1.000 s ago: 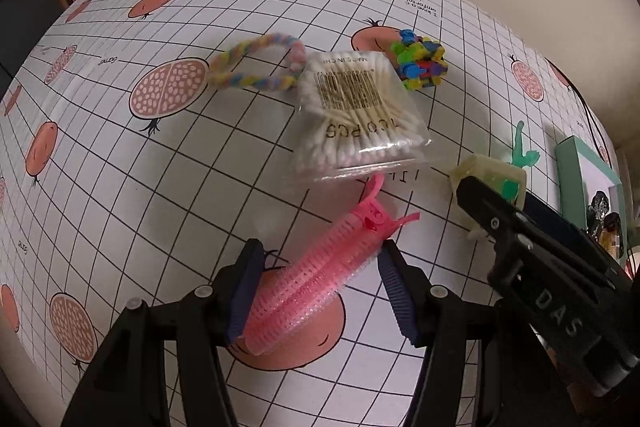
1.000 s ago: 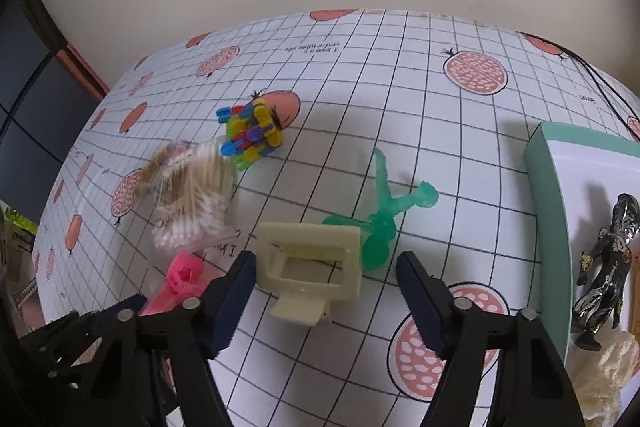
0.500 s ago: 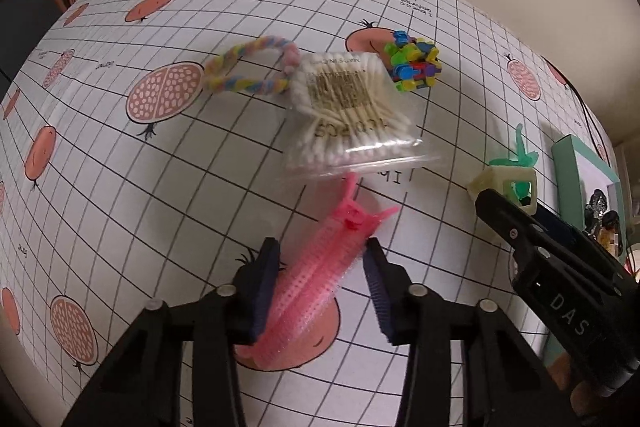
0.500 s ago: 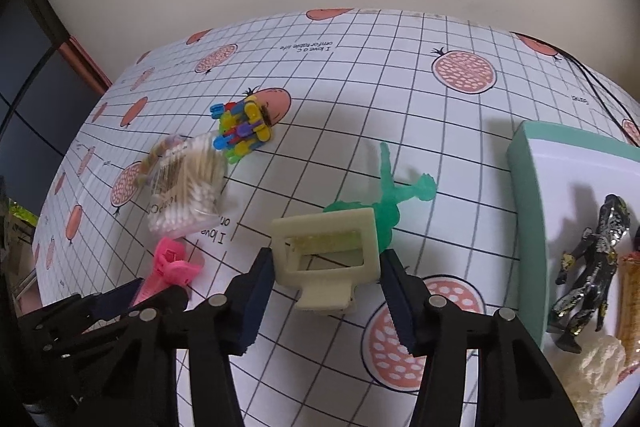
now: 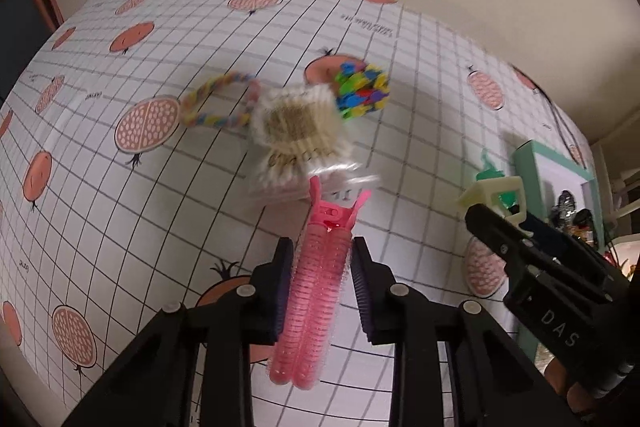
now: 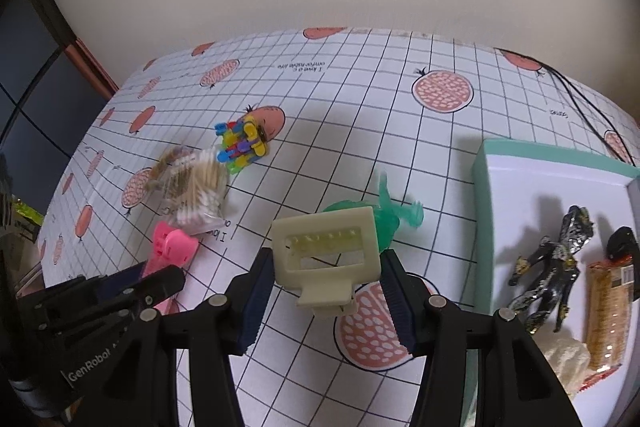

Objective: Organize objects
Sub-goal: 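Carry the pink clips and cream holder into the mint-green tray and open both grippers, then move both grippers back from the tray toward the cotton swab pack and green figure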

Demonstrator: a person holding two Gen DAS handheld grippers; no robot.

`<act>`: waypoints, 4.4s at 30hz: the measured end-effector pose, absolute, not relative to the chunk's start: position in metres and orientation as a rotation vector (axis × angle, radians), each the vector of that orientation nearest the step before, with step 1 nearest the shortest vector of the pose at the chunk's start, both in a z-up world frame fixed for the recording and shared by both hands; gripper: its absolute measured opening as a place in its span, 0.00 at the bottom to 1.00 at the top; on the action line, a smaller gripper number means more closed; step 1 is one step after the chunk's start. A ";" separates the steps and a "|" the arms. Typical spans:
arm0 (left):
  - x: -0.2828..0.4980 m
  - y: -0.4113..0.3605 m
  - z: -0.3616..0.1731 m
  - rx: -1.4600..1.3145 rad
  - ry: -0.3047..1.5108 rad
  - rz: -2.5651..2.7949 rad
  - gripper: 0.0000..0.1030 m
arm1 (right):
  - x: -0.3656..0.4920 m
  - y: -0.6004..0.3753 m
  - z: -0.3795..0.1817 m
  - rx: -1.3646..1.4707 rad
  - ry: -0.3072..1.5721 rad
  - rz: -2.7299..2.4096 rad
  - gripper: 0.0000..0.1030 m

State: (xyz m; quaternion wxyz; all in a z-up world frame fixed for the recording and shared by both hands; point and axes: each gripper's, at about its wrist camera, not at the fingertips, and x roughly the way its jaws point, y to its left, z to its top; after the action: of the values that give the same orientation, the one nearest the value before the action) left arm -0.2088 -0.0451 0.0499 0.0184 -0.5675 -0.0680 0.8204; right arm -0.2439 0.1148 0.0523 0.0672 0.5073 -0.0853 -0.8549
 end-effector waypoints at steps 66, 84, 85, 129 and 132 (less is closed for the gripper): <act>-0.178 0.187 0.059 -1.502 -0.170 2.133 0.31 | -0.168 0.348 0.071 1.664 -0.604 -2.870 0.55; -0.180 0.177 0.073 -1.459 -0.192 2.180 0.47 | -0.169 0.349 0.074 1.661 -0.607 -2.877 0.62; -0.181 0.176 0.074 -1.452 -0.193 2.192 0.47 | -0.168 0.349 0.076 1.655 -0.609 -2.880 0.62; -0.207 0.089 0.085 -1.372 -0.203 2.593 1.00 | -0.175 0.321 0.100 1.459 -0.570 -2.945 1.00; -0.210 0.071 0.092 -1.356 -0.214 2.627 1.00 | -0.177 0.310 0.111 1.410 -0.579 -2.947 1.00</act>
State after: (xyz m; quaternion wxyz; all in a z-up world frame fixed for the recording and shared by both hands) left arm -0.2095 0.0710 0.0920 0.0886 -0.4558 -0.0720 0.8827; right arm -0.1773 0.3098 0.1105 -0.0880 0.4234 -0.1737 -0.8848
